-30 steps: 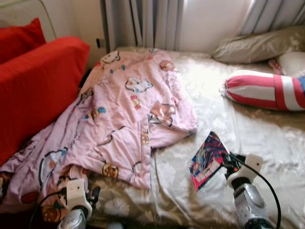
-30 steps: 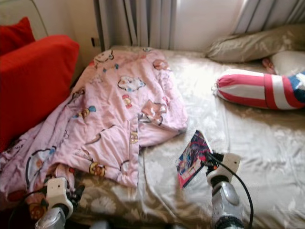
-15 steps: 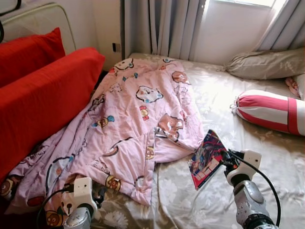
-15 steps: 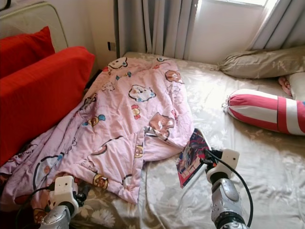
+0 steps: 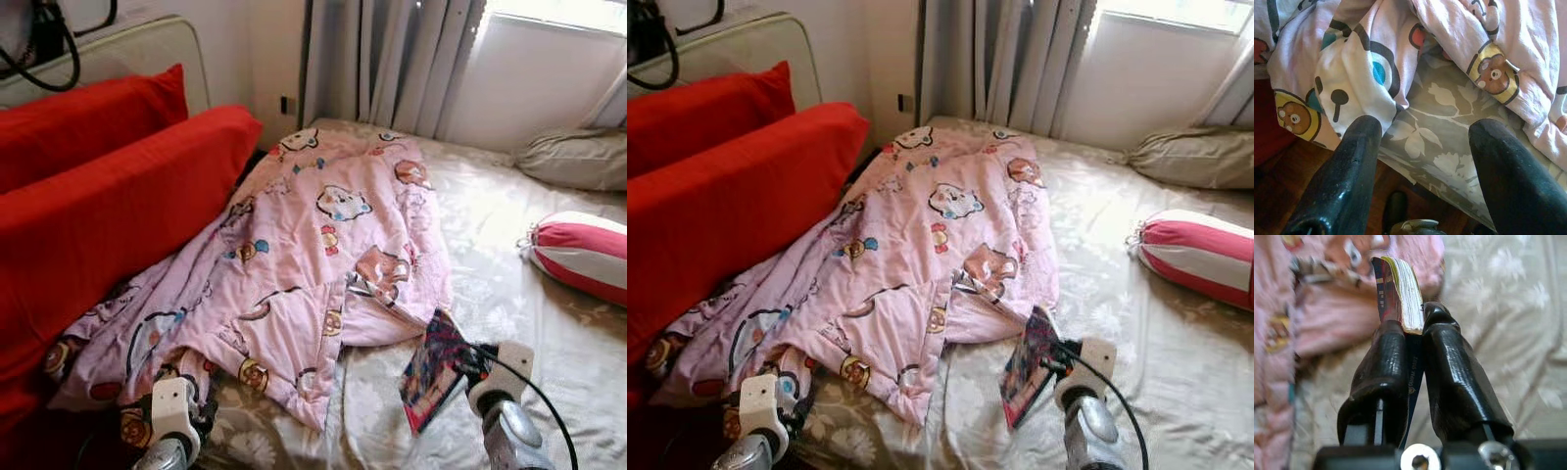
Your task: Clean up the room
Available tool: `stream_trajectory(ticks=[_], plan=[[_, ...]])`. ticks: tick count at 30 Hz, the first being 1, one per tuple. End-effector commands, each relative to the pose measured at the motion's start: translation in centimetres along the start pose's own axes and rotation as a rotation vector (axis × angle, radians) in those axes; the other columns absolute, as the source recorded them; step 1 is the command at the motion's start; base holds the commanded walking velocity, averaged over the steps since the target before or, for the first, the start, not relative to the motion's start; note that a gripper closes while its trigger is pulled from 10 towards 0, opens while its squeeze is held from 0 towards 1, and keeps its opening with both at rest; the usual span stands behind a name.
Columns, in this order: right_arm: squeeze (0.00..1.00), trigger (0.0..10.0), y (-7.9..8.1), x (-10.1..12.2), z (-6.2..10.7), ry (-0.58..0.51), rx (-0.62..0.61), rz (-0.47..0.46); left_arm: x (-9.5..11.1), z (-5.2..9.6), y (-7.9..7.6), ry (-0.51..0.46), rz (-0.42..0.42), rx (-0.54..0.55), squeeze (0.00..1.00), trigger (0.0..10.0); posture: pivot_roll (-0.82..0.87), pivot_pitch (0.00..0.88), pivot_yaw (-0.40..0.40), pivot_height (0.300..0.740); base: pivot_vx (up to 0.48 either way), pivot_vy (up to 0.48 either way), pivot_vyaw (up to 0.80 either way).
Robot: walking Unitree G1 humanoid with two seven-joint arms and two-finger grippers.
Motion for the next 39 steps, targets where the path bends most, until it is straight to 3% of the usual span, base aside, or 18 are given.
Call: stream_trajectory(ticks=[1,11,39], plan=[[0.00,10.0,-0.5,0.1,0.1,-0.005,-0.020,0.018,-1.1,0.2,0.1,0.036,0.002,0.005,0.00,10.0,0.11,0.000,-0.060,0.740,0.000,-0.424,0.00],[0.00,10.0,0.1,-1.1,0.5,0.012,-0.007,0.006,-1.6,0.5,1.0,0.053,0.011,0.036,0.00,10.0,0.10,0.000,-0.060,0.740,0.000,-0.395,-0.63],[0.00,10.0,-0.5,-0.9,0.5,-0.004,-0.035,-0.042,-1.7,0.6,1.8,0.058,-0.003,0.053,0.00,10.0,0.09,0.000,-0.040,0.740,0.000,-0.314,-0.06]])
Point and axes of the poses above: a point about 5 cm out from each wrist's last joint towards the gripper, its own z axis pointing back from the gripper into the wrist, its own x axis along the axis of the wrist's last joint, y = z × x, the point moved 5 cm from there along -z, pointing out of the wrist towards the gripper
